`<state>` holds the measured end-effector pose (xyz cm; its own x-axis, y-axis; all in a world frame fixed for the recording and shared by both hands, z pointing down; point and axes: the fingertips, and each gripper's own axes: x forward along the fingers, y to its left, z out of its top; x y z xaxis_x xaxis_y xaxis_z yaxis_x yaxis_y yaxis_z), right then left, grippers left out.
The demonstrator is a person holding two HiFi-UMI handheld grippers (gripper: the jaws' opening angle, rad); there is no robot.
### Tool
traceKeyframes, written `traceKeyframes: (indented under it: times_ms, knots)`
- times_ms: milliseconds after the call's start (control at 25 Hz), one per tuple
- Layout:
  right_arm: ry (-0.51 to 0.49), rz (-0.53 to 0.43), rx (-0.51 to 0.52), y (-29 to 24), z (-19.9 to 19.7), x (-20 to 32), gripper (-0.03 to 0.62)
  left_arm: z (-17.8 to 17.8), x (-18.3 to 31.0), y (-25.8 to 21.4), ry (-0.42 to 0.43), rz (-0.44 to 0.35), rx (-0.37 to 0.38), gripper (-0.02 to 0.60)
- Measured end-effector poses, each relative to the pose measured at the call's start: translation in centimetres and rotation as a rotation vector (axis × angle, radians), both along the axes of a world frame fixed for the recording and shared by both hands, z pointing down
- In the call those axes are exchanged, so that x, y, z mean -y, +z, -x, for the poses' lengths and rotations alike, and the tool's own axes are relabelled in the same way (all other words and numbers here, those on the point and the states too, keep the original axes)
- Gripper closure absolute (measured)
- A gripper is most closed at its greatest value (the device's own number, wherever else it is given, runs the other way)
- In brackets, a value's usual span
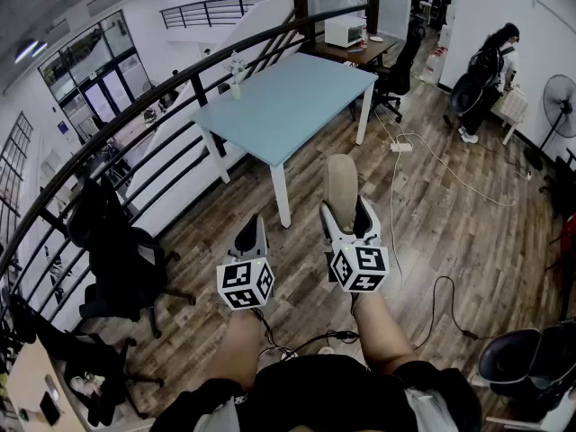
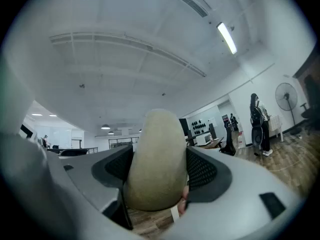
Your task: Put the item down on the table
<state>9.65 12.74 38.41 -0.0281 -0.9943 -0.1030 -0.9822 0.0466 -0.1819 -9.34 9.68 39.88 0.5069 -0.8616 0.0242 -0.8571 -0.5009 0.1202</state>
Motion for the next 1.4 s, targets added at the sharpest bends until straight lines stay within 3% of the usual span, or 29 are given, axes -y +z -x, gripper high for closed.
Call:
traceKeyframes:
  times_ms: [280, 560, 1160, 1400]
  knots:
    - [-0.016, -0.010, -0.005, -0.5, 1.7, -0.8, 0.250, 0.8, -1.2, -1.0, 0.008, -0.017, 0.027, 0.568]
    - [-0.020, 0.006, 0.010, -0.4, 2.2, -0.8, 0.249, 1.0, -1.1, -0.9, 0.032, 0.000, 0.005, 0.568]
    - [-0.006, -0.023, -0.011, -0.4, 8.3, 1.6, 0.250, 6.2, 1.3, -0.1, 0.086, -0.020, 0.002, 0.568]
    - [-0.029, -0.055, -0.014, -0.7, 8.4, 3.4, 0.250, 6.1, 3.1, -0.1, 0.089, -0.038, -0.020, 0.568]
